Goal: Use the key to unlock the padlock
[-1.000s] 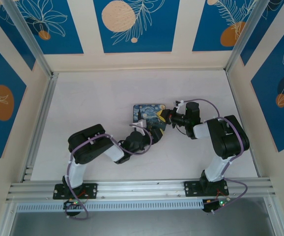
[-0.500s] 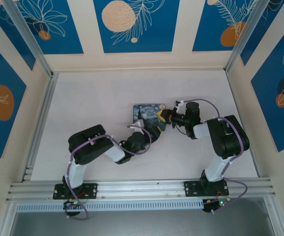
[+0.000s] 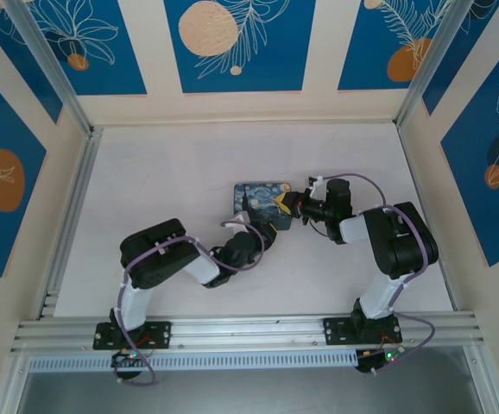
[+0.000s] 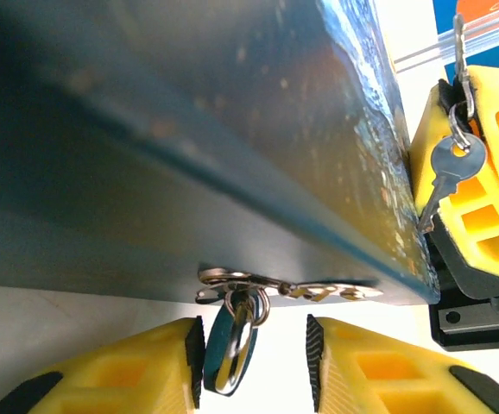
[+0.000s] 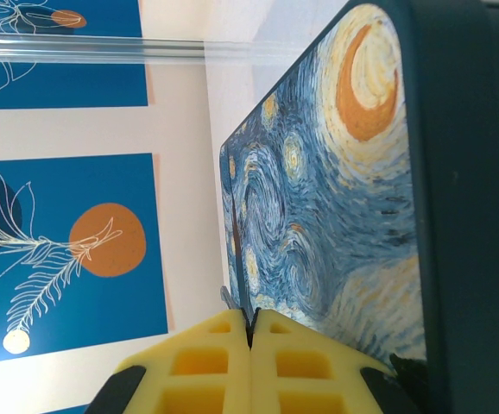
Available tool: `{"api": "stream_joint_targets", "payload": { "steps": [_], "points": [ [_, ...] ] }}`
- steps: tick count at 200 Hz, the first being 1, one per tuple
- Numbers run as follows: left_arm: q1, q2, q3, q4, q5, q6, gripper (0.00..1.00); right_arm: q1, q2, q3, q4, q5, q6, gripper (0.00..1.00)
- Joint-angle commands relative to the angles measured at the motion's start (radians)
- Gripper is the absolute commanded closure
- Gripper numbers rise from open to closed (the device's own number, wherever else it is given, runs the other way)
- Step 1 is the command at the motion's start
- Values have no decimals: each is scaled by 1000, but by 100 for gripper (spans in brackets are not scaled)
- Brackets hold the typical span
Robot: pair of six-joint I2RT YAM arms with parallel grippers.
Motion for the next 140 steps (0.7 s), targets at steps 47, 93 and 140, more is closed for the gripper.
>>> {"api": "stream_joint_targets", "payload": {
  "steps": [47, 93, 140],
  "points": [
    [-4, 41, 2, -122, -53, -44, 76, 0, 64, -30, -144, 19, -10, 100],
    [-3, 53, 23, -163, -52, -57, 68, -3, 69, -34, -140, 18, -13, 100],
    [-4, 51, 50, -233, -45, -53, 73, -9, 65, -39, -133, 14, -8, 100]
  ]
}}
